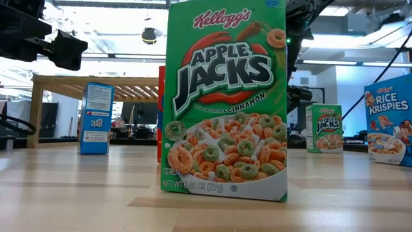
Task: Stack cereal on shelf
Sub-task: Put the middle blue cereal box on the shelf
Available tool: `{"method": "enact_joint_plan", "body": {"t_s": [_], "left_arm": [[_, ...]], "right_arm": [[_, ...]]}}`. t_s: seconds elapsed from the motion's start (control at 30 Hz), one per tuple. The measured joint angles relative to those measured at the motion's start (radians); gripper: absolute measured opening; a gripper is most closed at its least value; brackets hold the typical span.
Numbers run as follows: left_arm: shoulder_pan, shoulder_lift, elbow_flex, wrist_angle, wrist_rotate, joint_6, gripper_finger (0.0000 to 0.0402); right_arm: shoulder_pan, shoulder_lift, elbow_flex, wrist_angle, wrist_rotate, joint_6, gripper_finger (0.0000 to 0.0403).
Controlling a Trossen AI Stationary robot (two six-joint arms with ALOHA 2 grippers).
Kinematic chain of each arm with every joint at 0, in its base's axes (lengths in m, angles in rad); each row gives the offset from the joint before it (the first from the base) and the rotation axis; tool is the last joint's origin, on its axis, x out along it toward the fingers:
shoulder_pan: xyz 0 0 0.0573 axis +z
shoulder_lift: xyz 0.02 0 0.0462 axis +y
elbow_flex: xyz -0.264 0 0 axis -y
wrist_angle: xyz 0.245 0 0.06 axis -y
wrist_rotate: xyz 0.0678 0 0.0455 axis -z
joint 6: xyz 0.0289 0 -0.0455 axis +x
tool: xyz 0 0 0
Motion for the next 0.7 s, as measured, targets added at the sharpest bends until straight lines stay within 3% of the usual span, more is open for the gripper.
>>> {"method": "enact_joint_plan", "body": {"t_s": [0.37,0.7], "left_arm": [[0.000,0.000,0.000,0.000,0.000,-0.001,0.0275],[0.000,0.000,0.000,0.000,0.000,0.003,0.0275]], "right_arm": [[0.000,0.000,0.000,0.000,0.002,-0.001,0.0390],[0.000,0.000,0.000,0.000,0.002,-0.001,0.0308]]}}
